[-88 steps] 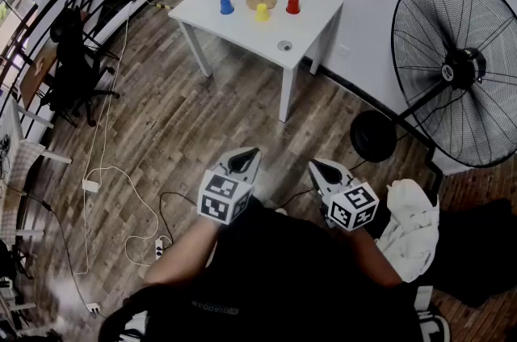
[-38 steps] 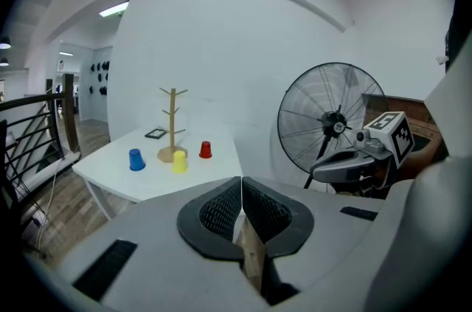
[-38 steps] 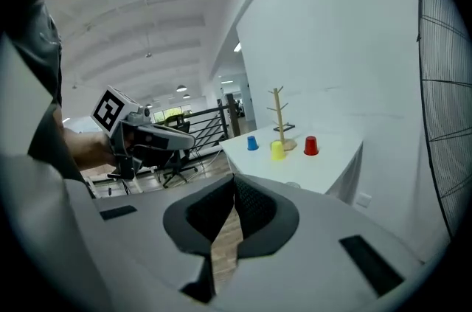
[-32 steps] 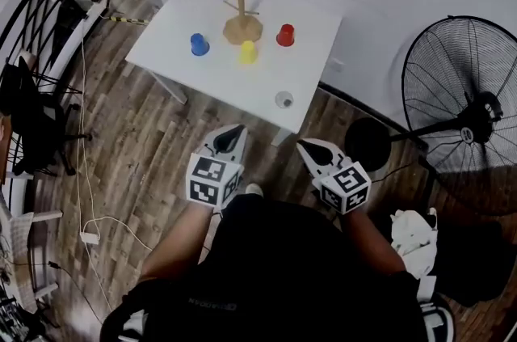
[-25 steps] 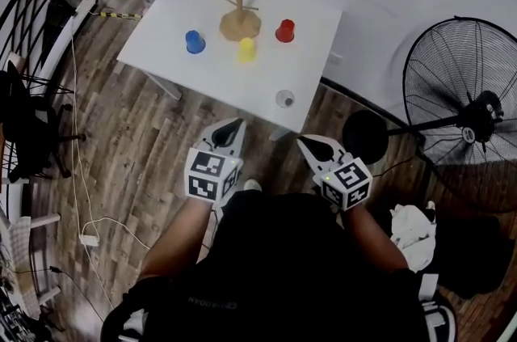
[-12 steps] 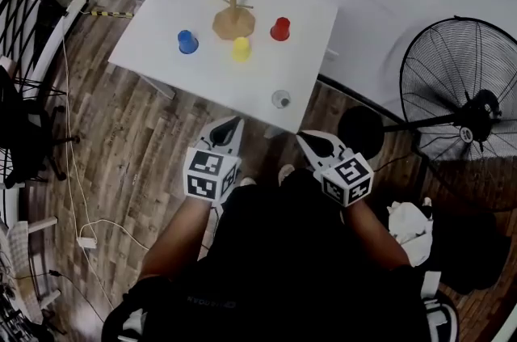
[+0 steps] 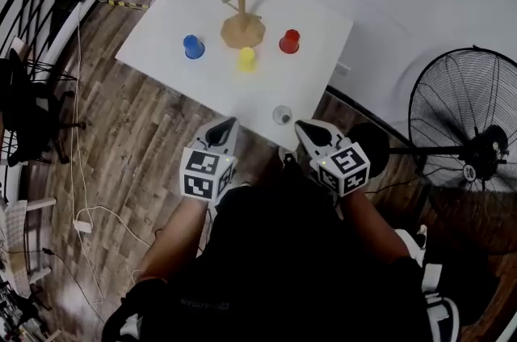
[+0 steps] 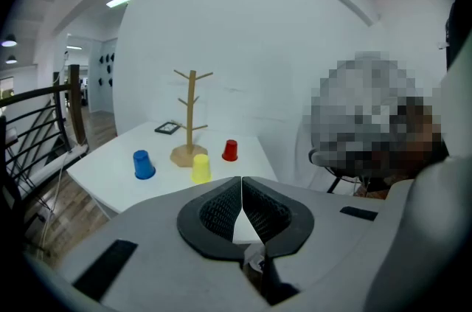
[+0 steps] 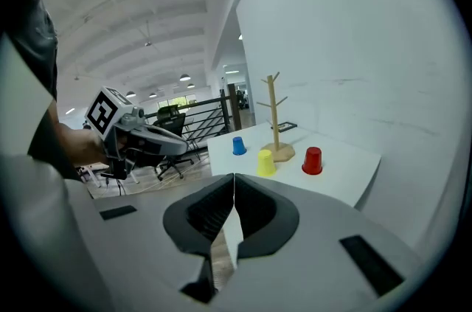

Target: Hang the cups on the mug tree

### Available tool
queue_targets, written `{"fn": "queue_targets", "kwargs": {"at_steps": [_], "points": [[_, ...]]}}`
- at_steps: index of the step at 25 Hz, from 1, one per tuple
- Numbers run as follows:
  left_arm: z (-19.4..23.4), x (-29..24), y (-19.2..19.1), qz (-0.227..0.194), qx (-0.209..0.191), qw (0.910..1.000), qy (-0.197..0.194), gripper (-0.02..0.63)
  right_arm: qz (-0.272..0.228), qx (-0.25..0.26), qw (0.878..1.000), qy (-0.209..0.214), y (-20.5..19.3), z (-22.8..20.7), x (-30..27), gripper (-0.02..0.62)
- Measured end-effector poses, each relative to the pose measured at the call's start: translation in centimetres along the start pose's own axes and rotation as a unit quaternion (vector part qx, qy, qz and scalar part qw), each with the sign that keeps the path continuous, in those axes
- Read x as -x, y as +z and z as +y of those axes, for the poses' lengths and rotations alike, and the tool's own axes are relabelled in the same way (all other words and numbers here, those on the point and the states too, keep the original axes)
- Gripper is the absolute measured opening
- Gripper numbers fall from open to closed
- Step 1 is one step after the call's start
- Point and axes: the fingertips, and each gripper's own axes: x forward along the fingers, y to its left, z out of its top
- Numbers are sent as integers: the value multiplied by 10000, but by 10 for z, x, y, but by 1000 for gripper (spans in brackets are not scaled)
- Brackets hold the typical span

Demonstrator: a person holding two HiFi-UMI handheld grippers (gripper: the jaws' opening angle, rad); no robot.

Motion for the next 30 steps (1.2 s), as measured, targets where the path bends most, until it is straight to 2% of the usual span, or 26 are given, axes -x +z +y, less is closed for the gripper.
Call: {"fn": "queue_targets", "kwargs": {"at_steps": [6, 13, 19, 23, 27, 30], "points": [[22, -30, 22, -23, 372, 9968, 704, 17, 194, 689, 9972, 221, 20, -75, -47, 8], [23, -53, 34, 115, 708, 9878, 1385, 17, 660, 1295, 9891, 222, 18, -166, -111, 11], [35, -58, 35, 178, 948, 9741, 2046, 17, 871, 1417, 9858, 232, 11, -227, -167, 142], [33, -58, 29, 270, 1071, 9714, 2103, 17, 1078, 1390, 9841, 242, 9, -244, -195, 223], [44, -63, 21, 426, 1144, 9708, 2067, 17, 1294, 1336, 9823, 223, 10, -251, -219, 253], [46, -65, 26, 365, 1208, 9734, 1911, 17, 1499, 1307, 9799, 128, 4, -256, -234, 258]]}}
